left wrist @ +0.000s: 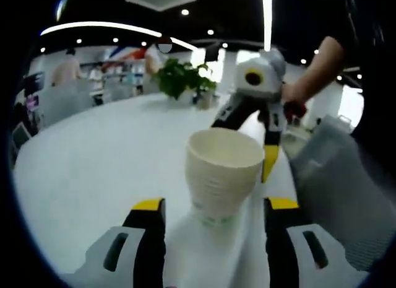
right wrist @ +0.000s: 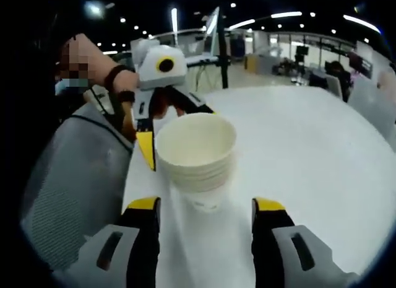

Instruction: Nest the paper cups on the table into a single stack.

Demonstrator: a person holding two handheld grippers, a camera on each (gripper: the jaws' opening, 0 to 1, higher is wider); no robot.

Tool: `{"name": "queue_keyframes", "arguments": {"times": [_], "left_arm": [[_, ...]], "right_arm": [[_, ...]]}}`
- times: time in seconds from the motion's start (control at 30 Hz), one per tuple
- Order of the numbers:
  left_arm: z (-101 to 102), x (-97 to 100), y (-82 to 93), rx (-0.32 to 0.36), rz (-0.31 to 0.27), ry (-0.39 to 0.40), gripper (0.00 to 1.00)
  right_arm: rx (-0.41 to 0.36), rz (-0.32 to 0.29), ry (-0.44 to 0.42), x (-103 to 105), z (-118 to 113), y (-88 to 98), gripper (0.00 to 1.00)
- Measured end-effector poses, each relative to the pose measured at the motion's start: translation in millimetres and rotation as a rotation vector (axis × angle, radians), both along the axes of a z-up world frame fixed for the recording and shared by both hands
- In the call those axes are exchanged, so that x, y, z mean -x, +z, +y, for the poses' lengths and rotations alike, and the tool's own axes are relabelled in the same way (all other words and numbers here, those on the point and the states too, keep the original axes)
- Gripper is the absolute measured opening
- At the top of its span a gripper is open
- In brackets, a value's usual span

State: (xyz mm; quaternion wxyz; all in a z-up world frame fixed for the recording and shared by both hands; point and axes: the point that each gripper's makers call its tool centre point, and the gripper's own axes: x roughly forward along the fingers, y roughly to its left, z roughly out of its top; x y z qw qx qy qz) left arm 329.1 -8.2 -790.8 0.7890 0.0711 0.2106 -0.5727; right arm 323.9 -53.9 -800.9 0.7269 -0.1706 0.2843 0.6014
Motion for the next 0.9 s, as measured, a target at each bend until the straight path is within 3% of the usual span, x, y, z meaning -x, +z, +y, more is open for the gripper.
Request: {"name": "queue_keyframes", "arguments": {"times": [0.9], "left_arm": [[-22,-2.8,-1.7,-0.064,-0.071,-0.119,0.46]], "right_arm": [[-0.034,-0.018,0.111,-1,21,-2.6,0.37]]}}
